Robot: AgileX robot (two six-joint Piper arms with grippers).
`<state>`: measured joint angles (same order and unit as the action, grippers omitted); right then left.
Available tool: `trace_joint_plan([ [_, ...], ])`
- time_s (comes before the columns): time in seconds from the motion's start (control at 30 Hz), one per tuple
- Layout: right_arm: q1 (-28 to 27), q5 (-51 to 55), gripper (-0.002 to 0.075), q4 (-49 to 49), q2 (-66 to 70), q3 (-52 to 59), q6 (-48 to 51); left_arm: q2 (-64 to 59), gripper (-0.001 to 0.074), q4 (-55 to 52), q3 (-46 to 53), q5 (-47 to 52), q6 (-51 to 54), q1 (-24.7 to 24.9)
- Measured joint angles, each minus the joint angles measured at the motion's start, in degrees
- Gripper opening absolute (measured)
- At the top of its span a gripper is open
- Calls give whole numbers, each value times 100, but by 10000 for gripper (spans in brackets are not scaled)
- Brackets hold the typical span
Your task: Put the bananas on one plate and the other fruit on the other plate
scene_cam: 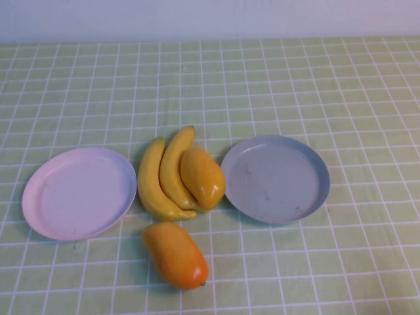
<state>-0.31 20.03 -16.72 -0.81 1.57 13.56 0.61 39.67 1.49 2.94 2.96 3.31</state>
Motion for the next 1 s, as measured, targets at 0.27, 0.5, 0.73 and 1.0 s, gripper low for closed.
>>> trace_joint_plan([
  [0.27, 0, 0, -17, 0, 0, 0, 0, -1368, -1, -310, -2052, 1861, 427, 0],
  [0.5, 0, 0, -17, 0, 0, 0, 0, -3784, -1, -537, -4288, 4840, 2565, 0],
  [0.73, 0, 0, -17, 0, 0, 0, 0, -5375, -1, -649, -5173, 5870, 4690, 456],
  [1.0, 0, 0, -17, 0, 0, 0, 0, -6895, 0, -1661, -5766, 6253, 6105, 2092],
])
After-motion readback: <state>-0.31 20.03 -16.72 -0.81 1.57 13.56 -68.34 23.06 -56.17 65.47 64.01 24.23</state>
